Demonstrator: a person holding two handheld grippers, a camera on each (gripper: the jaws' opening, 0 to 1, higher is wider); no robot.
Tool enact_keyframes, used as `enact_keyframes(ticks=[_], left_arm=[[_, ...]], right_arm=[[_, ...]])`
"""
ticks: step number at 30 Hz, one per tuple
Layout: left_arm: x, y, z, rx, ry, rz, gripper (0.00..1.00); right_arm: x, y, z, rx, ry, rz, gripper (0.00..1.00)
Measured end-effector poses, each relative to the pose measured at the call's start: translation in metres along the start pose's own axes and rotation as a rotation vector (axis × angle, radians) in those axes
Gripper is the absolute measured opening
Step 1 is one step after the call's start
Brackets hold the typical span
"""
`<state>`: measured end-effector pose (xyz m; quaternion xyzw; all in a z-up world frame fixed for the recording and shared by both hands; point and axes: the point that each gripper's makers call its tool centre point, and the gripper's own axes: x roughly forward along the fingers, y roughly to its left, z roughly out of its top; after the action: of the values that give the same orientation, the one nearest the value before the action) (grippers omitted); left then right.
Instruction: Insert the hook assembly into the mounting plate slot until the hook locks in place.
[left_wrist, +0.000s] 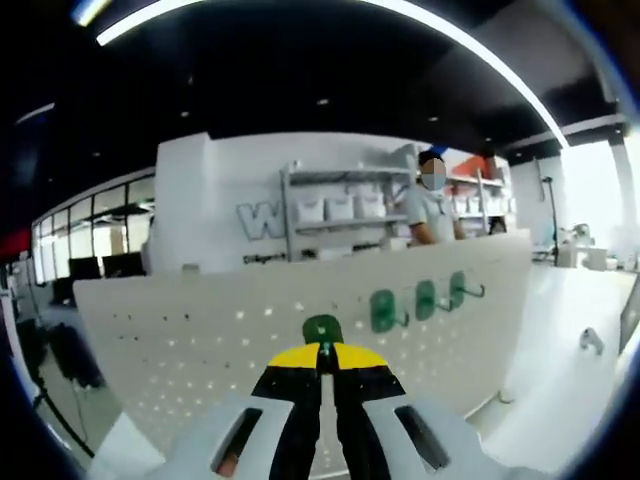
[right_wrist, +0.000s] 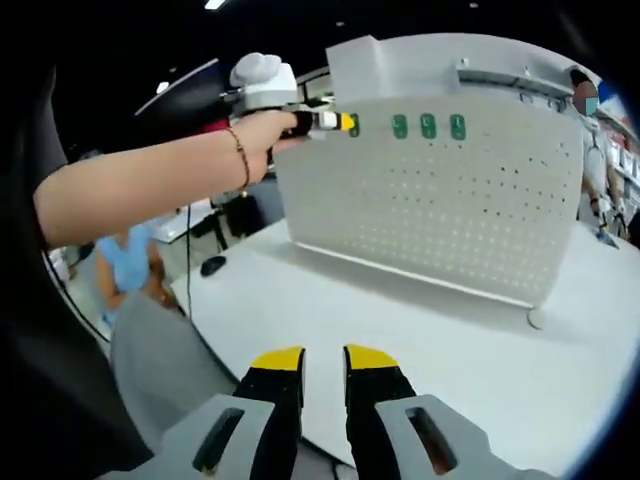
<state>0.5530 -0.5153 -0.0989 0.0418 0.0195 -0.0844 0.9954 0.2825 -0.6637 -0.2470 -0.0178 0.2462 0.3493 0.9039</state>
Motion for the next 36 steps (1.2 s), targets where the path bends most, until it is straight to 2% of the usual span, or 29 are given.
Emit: enact_keyframes(ticks=[4, 6, 8, 14, 16, 26, 36], left_arm=[[0.007, 0.001, 0.003, 0.010, -0.006, 0.009, 0.02], [0.009, 0.006, 0.006, -0.023, -0.014, 0.027, 0.02], [0.012, 0.007, 0.009, -0.014, -0.018, 0.033, 0.02], [0.021, 0.003, 0.019, 0.003, -0.032, 0.035, 0.02], [0.026, -0.005, 0.025, 0.015, -0.041, 0.028, 0.02], [0.036, -0.008, 0.016, 0.057, -0.019, 0.032, 0.02], [0.044, -0.008, 0.007, 0.036, -0.012, 0.056, 0.02]], right_arm=[[0.000, -0.003, -0.001, 0.007, 0.002, -0.004, 0.13], [0.001, -0.004, -0.001, 0.006, 0.003, -0.003, 0.13], [0.002, -0.006, -0.002, 0.012, 0.005, -0.002, 0.13], [0.001, -0.010, -0.005, 0.020, 0.009, -0.005, 0.13], [0.001, -0.012, -0.005, 0.023, 0.008, -0.004, 0.13], [0.000, -0.019, -0.005, 0.033, 0.001, -0.013, 0.13], [-0.002, -0.023, -0.005, 0.054, -0.002, -0.018, 0.13]])
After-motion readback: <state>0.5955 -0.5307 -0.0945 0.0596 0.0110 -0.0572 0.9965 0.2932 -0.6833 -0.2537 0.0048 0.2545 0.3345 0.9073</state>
